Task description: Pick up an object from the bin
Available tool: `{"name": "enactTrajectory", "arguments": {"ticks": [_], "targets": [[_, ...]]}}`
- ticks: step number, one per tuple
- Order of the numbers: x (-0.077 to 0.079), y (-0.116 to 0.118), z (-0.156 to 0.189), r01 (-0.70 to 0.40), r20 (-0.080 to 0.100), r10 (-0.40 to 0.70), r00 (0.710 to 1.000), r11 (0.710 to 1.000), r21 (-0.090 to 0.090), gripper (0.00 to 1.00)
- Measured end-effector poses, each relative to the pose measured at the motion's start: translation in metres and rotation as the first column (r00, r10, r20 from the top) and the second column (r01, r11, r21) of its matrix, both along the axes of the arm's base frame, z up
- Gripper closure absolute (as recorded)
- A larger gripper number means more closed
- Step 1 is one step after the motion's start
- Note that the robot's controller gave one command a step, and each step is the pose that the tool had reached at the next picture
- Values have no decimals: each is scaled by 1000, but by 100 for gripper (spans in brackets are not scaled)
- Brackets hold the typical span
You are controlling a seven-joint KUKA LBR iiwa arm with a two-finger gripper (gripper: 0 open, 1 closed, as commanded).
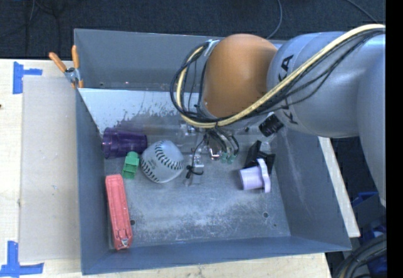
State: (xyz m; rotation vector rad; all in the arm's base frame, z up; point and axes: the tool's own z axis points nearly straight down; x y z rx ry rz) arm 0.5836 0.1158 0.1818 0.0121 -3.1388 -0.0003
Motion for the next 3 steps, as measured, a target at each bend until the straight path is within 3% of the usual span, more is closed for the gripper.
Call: {"name": "enactTrajectory", "arguments": {"ticks": [1,2,3], "targets": [[1,-42,-48,-96,-1,96,995,995,-1,0],[-8,-61,-64,38,-9,-38,999,999,-3,0],[-6,-85,-86,-2,1,2,1000,1000,-1,0]]}}
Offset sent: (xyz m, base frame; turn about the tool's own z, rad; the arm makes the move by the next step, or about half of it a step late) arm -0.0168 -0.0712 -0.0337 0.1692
